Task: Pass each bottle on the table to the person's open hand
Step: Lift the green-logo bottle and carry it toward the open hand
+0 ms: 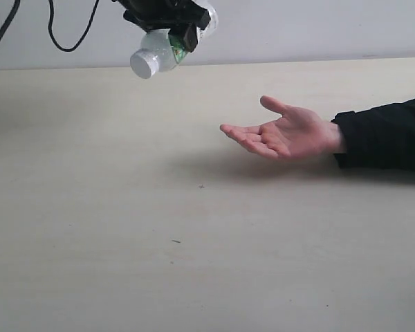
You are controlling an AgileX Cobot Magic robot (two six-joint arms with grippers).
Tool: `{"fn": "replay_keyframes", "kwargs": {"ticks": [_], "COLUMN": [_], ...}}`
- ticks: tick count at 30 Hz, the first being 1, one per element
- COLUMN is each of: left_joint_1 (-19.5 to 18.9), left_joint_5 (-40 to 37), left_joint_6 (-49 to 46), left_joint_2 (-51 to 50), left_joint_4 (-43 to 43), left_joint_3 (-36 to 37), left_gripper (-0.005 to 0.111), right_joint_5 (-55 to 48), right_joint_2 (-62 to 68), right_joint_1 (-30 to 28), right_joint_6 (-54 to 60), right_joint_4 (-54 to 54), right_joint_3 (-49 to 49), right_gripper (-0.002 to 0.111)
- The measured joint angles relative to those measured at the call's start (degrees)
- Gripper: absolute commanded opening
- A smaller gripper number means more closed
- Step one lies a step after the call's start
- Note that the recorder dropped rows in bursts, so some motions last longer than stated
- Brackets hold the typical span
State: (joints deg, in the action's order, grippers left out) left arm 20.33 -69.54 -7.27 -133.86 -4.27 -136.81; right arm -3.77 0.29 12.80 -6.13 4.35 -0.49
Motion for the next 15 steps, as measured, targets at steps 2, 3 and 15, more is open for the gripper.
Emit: {"fn": "replay_keyframes", "kwargs": {"ticks": [2, 3, 15], "left_joint_1": [1.36, 2.73, 14.78], "left_joint_5": [-0.29, -0.40, 17.89], "left_joint_6": [1.99, 3.64, 23.64], "left_joint_2": [2.51, 4.16, 19.66], "left_joint_4": [0.60, 1.84, 4.27], "left_joint_3": [2.42, 3.95, 35.12], "left_gripper": [0.000, 0.000, 0.000], "right_joint_5": [0.00, 0.00, 0.00], "right_joint_2": [0.00, 0.00, 0.00], "right_joint_1": [0.00, 0.00, 0.00], "right_joint_6": [0.00, 0.00, 0.00], "right_joint_4": [0.00, 0.00, 0.00], "right_joint_3": [0.00, 0.00, 0.00], "right_gripper": [0.000, 0.000, 0.000]}}
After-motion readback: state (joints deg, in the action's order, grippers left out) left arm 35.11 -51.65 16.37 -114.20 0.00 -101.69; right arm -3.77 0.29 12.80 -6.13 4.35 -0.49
